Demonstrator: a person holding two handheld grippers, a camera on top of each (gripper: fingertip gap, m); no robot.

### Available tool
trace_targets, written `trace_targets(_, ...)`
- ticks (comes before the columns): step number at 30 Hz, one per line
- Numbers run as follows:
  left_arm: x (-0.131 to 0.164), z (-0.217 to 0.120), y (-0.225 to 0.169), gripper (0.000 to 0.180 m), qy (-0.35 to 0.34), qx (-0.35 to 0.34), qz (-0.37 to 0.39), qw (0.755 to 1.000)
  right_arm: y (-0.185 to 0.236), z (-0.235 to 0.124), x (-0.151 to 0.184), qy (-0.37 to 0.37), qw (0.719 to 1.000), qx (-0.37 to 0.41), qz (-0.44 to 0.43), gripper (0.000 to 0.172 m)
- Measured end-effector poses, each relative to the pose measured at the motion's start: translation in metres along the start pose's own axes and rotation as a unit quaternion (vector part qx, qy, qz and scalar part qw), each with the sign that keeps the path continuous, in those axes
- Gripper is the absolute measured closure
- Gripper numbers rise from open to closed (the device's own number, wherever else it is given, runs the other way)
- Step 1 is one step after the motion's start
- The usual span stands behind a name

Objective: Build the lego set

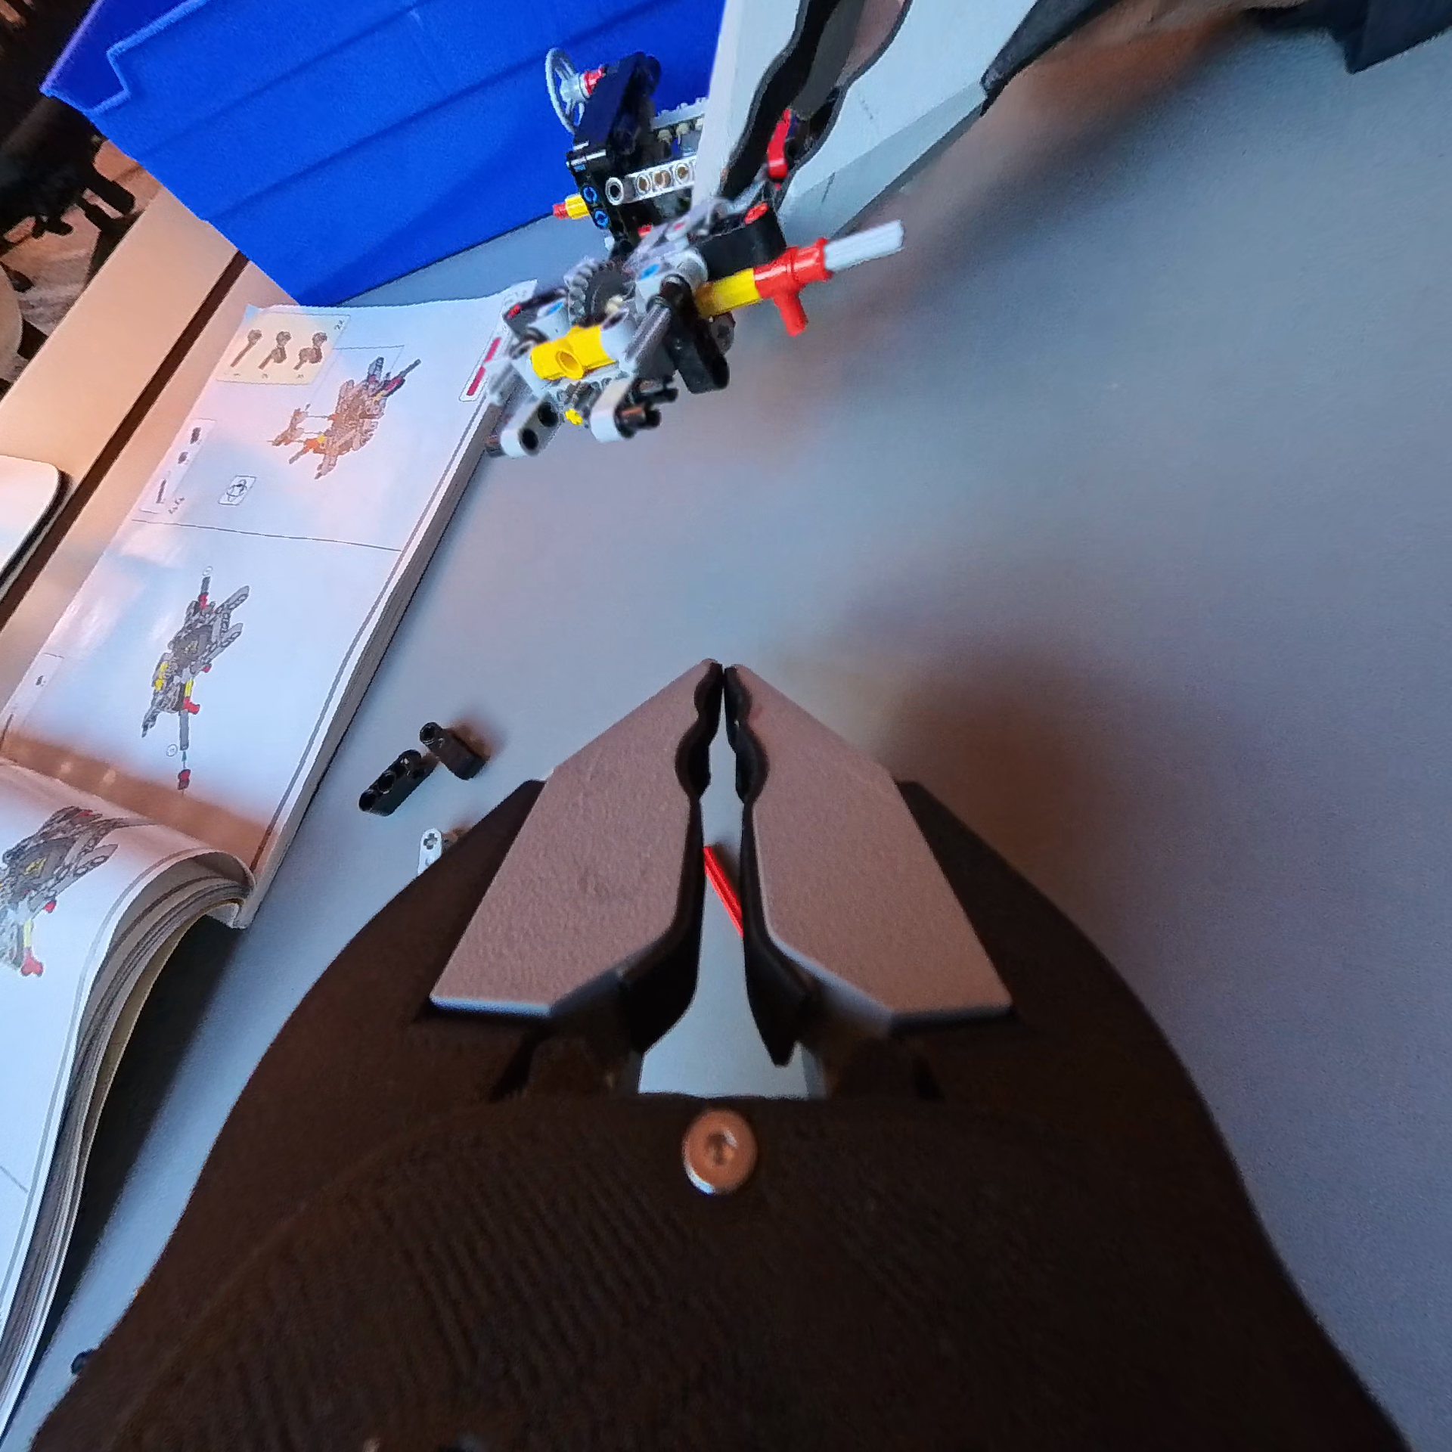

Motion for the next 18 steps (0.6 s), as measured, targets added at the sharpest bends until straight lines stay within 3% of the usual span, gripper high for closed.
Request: trace_targets(18,0.0009,0.0005,0.0003,0.180,0.003,-0.002,0.003,1.000,0.0019,0.0000,-0.0025,-0.012,1.000,-0.001,0.005,0.162)
Point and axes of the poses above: each gripper's, where its closed fingertips meet, z out along the fingers, x out of its underside, y = z × x across the jaws, the point moved 4 cm from there along -z, back along the fingers, and after that the axes turned 13 degrees about -y, right-handed, at the moved point
